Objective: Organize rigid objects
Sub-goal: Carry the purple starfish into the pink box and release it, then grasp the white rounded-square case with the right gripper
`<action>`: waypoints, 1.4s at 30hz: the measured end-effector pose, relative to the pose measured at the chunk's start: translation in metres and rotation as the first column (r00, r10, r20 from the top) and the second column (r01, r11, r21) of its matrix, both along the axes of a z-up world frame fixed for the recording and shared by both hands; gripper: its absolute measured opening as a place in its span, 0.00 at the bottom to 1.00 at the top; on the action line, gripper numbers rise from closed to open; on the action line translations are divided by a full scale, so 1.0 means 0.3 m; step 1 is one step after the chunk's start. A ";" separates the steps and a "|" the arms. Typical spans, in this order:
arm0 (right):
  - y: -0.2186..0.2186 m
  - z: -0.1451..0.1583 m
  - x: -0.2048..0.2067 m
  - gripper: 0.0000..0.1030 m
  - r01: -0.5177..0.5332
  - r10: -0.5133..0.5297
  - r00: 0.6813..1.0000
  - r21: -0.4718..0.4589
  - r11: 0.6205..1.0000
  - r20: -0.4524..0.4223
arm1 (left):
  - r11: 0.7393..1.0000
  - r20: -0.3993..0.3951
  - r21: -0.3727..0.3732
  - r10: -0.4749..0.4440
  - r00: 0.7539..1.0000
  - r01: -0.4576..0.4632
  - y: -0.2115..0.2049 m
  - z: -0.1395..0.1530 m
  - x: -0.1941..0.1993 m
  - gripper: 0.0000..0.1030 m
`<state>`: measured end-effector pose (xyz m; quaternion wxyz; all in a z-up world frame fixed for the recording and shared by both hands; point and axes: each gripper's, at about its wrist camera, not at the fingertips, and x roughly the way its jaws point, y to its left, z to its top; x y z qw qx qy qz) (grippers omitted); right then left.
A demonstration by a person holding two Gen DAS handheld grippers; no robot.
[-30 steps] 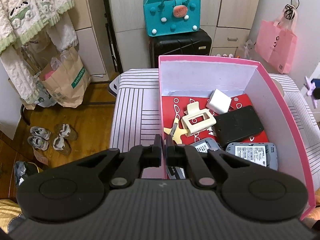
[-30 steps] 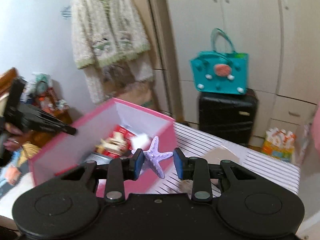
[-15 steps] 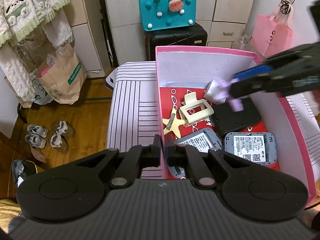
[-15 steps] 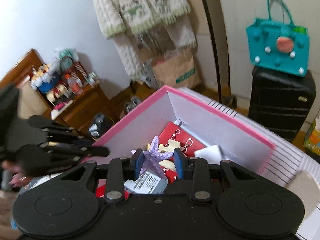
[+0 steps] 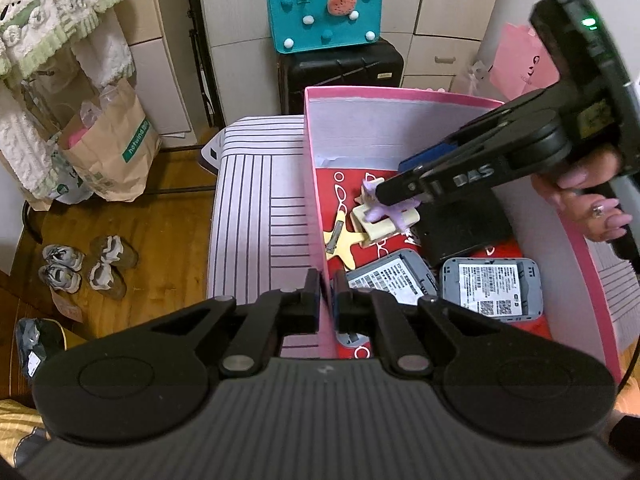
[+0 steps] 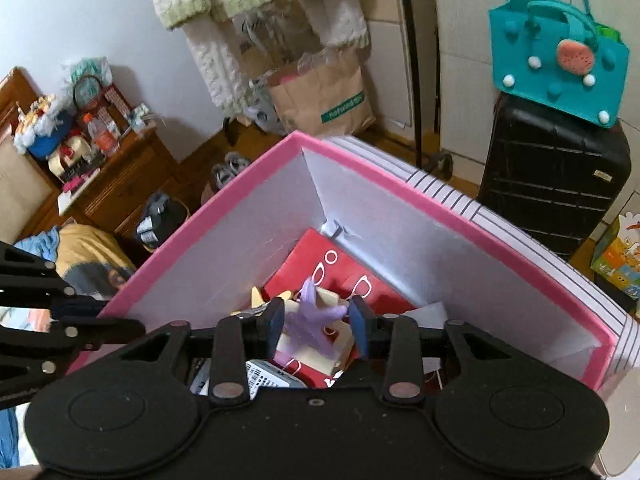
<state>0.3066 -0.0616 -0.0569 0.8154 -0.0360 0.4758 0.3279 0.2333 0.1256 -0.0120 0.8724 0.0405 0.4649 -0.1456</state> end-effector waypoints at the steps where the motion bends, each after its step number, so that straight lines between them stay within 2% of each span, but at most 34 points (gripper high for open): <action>1: -0.024 0.014 -0.004 0.41 0.007 -0.007 1.000 0.041 0.999 -0.016 | 1.000 0.000 -0.002 -0.002 1.000 0.002 0.001 0.002 -0.002 0.05; 3: -0.089 0.056 -0.025 0.41 0.034 -0.030 0.999 0.133 0.991 -0.029 | 1.000 0.000 0.000 -0.005 1.000 0.005 0.000 0.003 -0.003 0.05; 6: -0.180 0.123 -0.091 0.41 0.052 -0.056 0.998 0.184 0.982 0.015 | 1.000 -0.007 -0.003 -0.003 1.000 0.003 -0.001 0.007 -0.002 0.05; 12: -0.369 0.224 -0.283 0.42 0.078 -0.103 0.984 0.167 0.983 0.142 | 1.000 -0.003 0.000 0.006 1.000 -0.006 0.000 0.012 -0.013 0.05; 17: -0.505 0.238 -0.397 0.44 0.130 -0.153 0.958 0.111 0.985 0.242 | 1.000 0.002 0.012 0.017 1.000 -0.017 -0.008 0.015 -0.023 0.05; 22: -0.631 0.186 -0.462 0.44 0.198 -0.206 0.926 0.057 0.979 0.316 | 0.999 0.010 0.016 0.035 0.999 -0.035 -0.012 0.014 -0.030 0.05; 27: -0.730 0.090 -0.474 0.46 0.257 -0.243 0.909 0.005 0.966 0.340 | 0.998 0.020 0.028 0.050 0.999 -0.051 -0.023 0.008 -0.040 0.05; 30: -0.771 0.029 -0.451 0.49 0.285 -0.262 0.904 -0.018 0.958 0.337 | 0.998 0.015 0.037 0.055 0.998 -0.056 -0.031 0.005 -0.040 0.05; 36: -0.807 -0.074 -0.367 0.64 0.295 -0.264 0.891 -0.028 0.955 0.371 | 0.997 -0.013 0.042 0.064 0.998 -0.063 -0.035 0.006 -0.019 0.05; 42: -0.795 -0.150 -0.293 0.70 0.265 -0.218 0.863 -0.041 0.963 0.455 | 0.997 -0.076 0.033 0.073 0.994 -0.070 -0.031 -0.004 0.022 0.06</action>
